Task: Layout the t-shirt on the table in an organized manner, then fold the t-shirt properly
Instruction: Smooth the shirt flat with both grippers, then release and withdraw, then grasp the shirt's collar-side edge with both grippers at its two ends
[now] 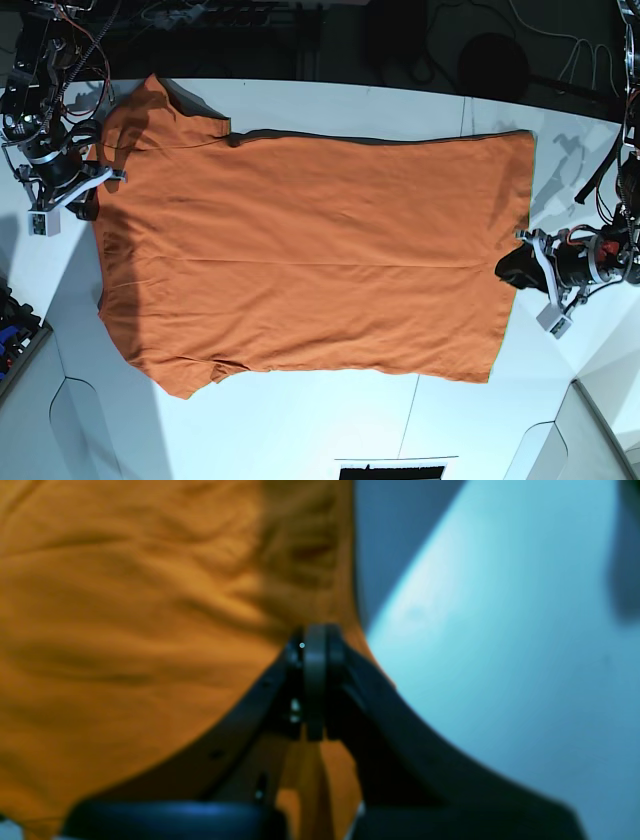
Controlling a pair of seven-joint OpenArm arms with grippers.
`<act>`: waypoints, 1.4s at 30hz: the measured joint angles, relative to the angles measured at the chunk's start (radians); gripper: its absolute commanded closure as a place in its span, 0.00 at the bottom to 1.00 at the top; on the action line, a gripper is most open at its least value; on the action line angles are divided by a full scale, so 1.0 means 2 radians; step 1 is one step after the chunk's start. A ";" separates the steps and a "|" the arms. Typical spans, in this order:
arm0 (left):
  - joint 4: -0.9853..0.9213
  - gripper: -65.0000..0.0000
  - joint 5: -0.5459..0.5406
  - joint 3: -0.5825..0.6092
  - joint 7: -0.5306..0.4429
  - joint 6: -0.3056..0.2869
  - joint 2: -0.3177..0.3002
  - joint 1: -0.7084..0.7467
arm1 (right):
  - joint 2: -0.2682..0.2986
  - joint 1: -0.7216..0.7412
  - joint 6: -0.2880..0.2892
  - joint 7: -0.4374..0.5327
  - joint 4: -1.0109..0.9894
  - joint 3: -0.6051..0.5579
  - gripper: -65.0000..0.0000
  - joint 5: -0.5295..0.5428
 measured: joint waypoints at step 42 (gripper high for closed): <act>0.027 0.39 -0.129 -0.294 0.096 0.000 -0.012 0.327 | 0.003 -0.258 0.039 -0.056 0.088 0.091 0.53 0.146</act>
